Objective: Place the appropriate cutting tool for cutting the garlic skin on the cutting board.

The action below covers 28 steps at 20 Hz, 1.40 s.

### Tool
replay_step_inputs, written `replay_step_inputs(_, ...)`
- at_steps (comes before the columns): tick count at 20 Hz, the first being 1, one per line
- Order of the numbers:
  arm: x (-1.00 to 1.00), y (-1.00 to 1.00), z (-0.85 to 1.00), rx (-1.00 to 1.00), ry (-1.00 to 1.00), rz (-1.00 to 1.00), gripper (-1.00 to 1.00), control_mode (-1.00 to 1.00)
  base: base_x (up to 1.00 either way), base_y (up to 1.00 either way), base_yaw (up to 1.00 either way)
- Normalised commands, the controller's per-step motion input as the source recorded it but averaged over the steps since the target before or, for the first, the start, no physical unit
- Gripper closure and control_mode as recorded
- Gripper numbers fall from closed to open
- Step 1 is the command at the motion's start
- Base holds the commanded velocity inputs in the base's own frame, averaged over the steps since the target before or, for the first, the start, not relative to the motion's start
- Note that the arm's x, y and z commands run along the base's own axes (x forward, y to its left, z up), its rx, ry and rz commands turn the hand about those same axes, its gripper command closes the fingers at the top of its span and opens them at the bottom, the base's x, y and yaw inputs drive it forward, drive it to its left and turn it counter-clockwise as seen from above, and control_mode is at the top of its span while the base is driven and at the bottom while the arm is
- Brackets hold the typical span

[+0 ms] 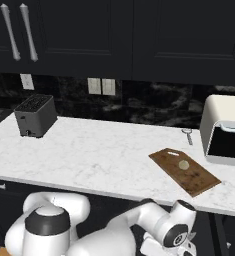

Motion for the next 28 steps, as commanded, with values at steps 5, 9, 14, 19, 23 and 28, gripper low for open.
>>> replay_step_inputs(5,-0.52,-0.03,0.27,0.0,0.0,-0.06,-1.0,-1.0,0.0,0.0,0.0)
replay_step_inputs(9,0.39,-0.22,0.22,0.0,0.0,-0.12,-1.0,-1.0,0.0,0.0,0.0)
replay_step_inputs(14,0.55,-0.01,0.0,-0.01,0.0,-0.24,-1.0,-1.0,0.0,0.0,0.0)
replay_step_inputs(19,0.08,-0.14,0.0,0.0,0.0,-0.06,-1.0,-1.0,0.0,0.0,0.0)
replay_step_inputs(23,0.0,-0.04,0.0,0.0,0.0,0.0,-1.0,-1.0,0.0,0.0,0.0)
replay_step_inputs(28,0.01,-0.02,0.0,0.0,0.0,0.0,-1.0,-1.0,0.0,0.0,0.0)
